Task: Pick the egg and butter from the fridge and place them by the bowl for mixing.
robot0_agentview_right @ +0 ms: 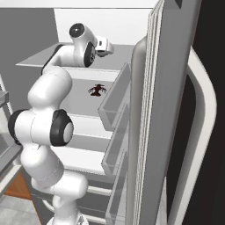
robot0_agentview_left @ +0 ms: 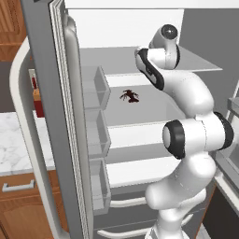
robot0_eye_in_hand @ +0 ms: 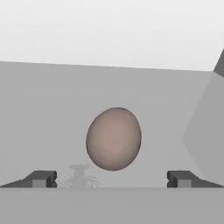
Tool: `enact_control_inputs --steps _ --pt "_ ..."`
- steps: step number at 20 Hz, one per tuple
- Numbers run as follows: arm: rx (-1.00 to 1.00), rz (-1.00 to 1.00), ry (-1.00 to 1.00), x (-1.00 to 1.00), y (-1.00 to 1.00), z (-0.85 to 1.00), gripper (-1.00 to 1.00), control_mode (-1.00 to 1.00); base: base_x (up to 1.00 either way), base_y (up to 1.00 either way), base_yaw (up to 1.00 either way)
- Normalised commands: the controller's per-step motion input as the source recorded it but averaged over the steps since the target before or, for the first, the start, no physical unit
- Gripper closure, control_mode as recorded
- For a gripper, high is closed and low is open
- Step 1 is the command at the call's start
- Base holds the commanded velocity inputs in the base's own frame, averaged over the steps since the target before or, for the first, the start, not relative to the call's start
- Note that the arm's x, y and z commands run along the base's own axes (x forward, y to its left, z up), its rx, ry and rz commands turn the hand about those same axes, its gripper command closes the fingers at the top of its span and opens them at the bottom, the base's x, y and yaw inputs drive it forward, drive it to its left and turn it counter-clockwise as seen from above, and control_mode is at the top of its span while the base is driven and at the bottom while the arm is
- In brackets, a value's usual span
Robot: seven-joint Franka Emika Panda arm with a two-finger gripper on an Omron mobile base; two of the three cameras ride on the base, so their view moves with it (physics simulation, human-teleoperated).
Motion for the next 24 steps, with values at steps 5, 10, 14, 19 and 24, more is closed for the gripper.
enact_control_inputs --steps 5,10,14,19,24 --pt "0.0 0.0 0.03 0.29 0.0 -0.02 -1.0 -1.0 0.0 0.0 0.0" --pt "0.0 -0.02 0.02 0.35 0.0 -0.11 -1.0 -1.0 0.0 0.0 0.0" --pt "0.0 0.0 0.0 0.26 0.0 -0.13 -1.0 -1.0 0.0 0.0 0.0" --pt "0.0 0.0 0.0 0.15 -0.01 -0.09 -1.0 -1.0 0.0 0.0 0.0" --pt "0.0 -0.01 0.0 0.02 -0.02 -0.18 -1.0 -1.0 0.0 0.0 0.0"
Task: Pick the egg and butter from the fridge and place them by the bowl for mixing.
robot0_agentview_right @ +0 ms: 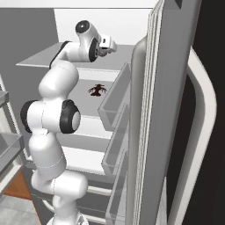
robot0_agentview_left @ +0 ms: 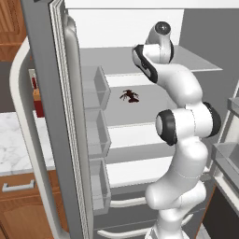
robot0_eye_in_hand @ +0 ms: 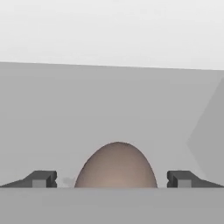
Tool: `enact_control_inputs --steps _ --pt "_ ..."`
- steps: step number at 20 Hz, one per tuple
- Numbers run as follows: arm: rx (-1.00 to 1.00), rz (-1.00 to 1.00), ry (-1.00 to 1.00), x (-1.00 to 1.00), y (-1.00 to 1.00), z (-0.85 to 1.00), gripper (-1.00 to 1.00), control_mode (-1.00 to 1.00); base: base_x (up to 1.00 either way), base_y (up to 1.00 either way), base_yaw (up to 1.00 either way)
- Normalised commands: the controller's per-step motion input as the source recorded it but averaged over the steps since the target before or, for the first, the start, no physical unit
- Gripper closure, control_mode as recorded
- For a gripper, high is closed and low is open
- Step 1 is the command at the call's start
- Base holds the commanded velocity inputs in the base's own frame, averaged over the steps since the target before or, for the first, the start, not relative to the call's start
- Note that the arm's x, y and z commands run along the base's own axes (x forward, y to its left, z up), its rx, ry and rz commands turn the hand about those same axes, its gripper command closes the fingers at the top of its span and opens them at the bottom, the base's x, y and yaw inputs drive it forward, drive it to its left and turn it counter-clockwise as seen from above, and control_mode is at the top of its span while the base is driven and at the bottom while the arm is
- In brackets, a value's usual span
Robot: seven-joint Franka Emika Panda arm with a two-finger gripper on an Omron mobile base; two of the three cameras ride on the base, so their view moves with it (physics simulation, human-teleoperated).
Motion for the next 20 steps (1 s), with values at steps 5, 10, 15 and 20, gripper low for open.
enact_control_inputs --steps 5,10,15,20 --pt "0.0 -0.01 0.0 0.0 -0.05 -0.28 -1.0 -1.0 0.0 0.0 0.0" --pt "0.0 0.0 -0.04 0.09 0.0 -0.25 -1.0 -1.0 0.0 0.0 0.0" --pt "0.0 0.0 0.0 0.23 0.0 -0.22 1.0 -1.0 0.0 0.0 0.0" --pt "0.04 0.0 0.0 0.05 -0.03 -0.27 1.0 -1.0 0.0 0.0 0.0"
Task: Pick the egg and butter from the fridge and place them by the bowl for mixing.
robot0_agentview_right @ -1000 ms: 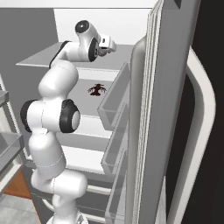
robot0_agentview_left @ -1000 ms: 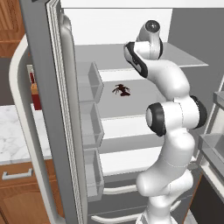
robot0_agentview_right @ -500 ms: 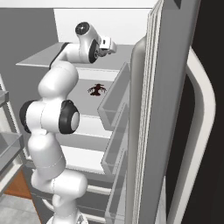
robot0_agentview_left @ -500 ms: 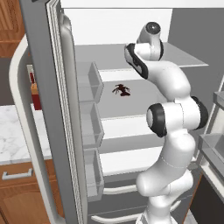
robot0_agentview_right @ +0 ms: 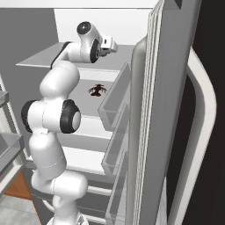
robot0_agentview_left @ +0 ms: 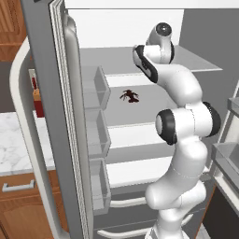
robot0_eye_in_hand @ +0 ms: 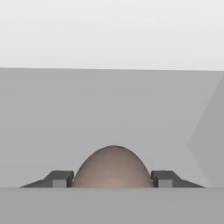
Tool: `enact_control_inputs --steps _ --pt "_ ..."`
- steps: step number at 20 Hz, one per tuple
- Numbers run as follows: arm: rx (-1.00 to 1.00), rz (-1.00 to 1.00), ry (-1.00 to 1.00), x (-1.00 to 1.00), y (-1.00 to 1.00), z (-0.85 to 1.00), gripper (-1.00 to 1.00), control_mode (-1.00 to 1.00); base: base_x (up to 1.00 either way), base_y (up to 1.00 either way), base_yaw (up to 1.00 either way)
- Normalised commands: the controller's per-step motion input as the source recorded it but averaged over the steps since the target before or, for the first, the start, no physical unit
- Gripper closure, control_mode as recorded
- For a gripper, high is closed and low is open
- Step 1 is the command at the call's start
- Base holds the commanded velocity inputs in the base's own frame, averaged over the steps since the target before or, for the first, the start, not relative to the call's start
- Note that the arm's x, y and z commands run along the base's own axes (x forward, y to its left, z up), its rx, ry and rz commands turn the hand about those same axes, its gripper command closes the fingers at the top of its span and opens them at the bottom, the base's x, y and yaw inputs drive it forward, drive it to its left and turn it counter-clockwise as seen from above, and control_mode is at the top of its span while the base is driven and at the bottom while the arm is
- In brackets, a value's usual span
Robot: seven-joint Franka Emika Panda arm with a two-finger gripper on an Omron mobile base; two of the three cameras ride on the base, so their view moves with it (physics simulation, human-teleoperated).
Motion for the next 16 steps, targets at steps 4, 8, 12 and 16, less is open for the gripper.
enact_control_inputs --steps 4,8,12,16 --pt "0.06 0.0 -0.03 -0.27 0.0 -0.31 1.0 -1.0 0.0 0.0 0.0" --pt "0.03 0.0 -0.15 -0.63 0.03 -0.35 1.0 -1.0 0.0 0.0 0.0" --pt "0.02 0.0 -0.14 -0.78 0.05 -0.27 1.0 -1.0 0.0 0.0 0.0" --pt "0.09 0.0 -0.01 -0.7 0.03 -0.06 1.0 -1.0 0.0 0.0 0.0"
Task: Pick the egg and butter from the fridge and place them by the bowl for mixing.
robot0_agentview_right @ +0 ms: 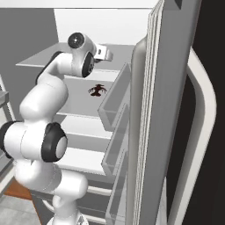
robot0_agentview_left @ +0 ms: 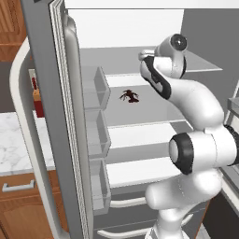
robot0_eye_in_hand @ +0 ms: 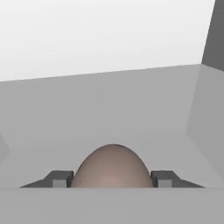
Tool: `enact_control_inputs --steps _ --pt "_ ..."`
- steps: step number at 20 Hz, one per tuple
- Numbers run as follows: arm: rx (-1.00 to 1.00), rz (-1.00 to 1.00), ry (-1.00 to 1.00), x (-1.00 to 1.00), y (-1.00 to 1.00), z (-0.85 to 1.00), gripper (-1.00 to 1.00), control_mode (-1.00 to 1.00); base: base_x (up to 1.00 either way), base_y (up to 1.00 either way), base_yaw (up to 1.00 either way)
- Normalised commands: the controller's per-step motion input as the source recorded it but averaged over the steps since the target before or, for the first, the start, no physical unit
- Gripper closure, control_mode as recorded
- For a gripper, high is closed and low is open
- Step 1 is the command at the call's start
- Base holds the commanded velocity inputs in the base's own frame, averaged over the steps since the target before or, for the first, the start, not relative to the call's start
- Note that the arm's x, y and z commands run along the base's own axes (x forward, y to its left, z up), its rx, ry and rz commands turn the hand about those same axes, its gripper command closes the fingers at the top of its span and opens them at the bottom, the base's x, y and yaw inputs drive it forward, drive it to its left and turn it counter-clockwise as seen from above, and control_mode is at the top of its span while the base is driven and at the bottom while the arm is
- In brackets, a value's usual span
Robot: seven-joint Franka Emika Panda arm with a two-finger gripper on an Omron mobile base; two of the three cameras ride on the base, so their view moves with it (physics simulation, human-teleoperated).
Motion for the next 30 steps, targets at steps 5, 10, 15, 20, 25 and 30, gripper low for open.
enact_control_inputs --steps 5,10,15,20,25,30 --pt "0.09 0.0 0.14 -0.7 0.01 0.04 1.0 -1.0 0.0 0.0 0.0" --pt "0.03 0.0 0.08 -0.85 0.05 0.0 1.0 -1.0 0.0 0.0 0.0" --pt "0.0 0.0 -0.05 -0.94 0.12 -0.13 1.0 -1.0 0.0 0.0 0.0" --pt "0.0 -0.08 -0.12 -0.87 0.32 -0.39 1.0 -1.0 0.0 0.0 0.0" --pt "0.0 -0.02 -0.07 -0.75 0.27 -0.42 1.0 -1.0 0.0 0.0 0.0" --pt "0.0 0.0 0.0 -0.62 0.15 -0.35 1.0 -1.0 0.0 0.0 0.0"
